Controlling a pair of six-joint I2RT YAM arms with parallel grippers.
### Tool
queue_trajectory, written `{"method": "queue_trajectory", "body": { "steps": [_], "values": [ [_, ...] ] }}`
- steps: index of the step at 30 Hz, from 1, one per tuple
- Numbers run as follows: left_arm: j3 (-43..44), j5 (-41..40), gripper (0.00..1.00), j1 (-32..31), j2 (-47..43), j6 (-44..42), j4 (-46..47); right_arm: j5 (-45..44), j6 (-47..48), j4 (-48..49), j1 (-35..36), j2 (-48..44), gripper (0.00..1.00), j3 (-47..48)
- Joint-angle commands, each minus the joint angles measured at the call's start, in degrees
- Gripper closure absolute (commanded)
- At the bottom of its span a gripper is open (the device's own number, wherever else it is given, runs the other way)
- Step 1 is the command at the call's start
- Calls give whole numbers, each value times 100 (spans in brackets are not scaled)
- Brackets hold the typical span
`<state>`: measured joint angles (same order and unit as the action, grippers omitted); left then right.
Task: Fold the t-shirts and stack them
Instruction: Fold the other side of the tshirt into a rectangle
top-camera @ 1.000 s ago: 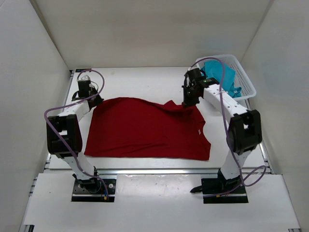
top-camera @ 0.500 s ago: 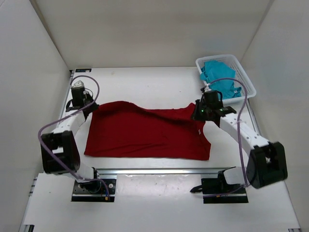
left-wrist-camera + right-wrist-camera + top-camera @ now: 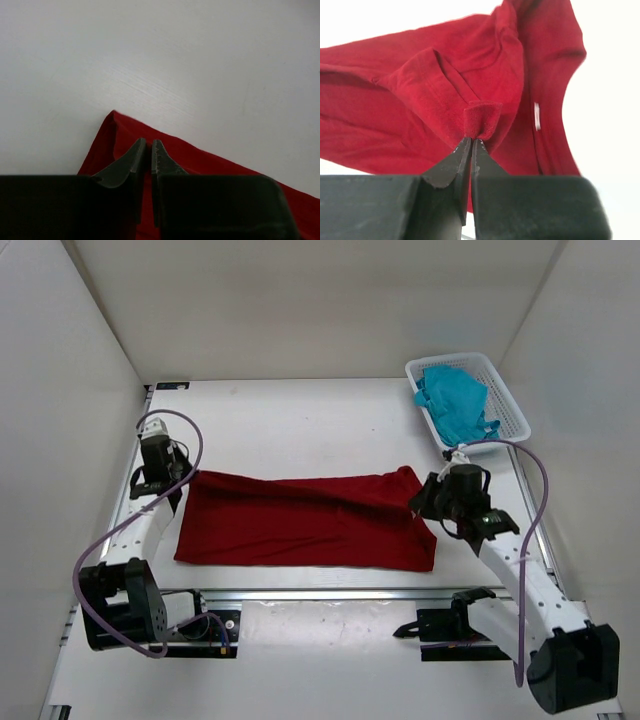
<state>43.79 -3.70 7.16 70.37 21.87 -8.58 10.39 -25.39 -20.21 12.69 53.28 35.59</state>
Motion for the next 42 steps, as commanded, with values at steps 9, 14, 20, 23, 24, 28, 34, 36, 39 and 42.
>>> {"method": "queue_trajectory", "body": {
  "steps": [9, 14, 20, 23, 24, 28, 34, 36, 39, 42],
  "values": [
    [-441, -279, 90, 207, -603, -7, -548, 604, -607, -247, -240, -1406, 100, -1282],
    [-791, -52, 79, 408, -761, 255, -418, 568, -1090, -326, -187, -1899, 100, -1765],
    [-1145, 459, 44, 928, -884, 836, -127, 771, -1110, -229, -469, -1961, 84, -1855],
    [-1083, 414, 47, 980, -1121, 1012, -66, 448, -1012, -378, -417, -1988, 72, -1487],
    [-1083, 414, 48, 963, -1209, 1056, -13, 298, -1012, -405, -277, -1979, 71, -1337],
    [-1057, 502, 56, 437, -1324, 1136, 251, -492, -872, -256, 312, -1770, 78, -941],
    [-1188, 582, 59, -1275, -1017, 1425, 778, -521, -389, 877, 1438, 145, 99, -266],
    [-1294, 547, 59, -1793, -902, 1487, 970, -259, -91, 1297, 1473, 1058, 89, -54],
    [-1451, 511, 60, -2489, -709, 1505, 1173, -82, 121, 1703, 1342, 2016, 77, 307],
    [-1671, 730, 60, -2798, -743, 1609, 1375, 32, 192, 1844, 1219, 2589, 69, 571]
  ]
}}
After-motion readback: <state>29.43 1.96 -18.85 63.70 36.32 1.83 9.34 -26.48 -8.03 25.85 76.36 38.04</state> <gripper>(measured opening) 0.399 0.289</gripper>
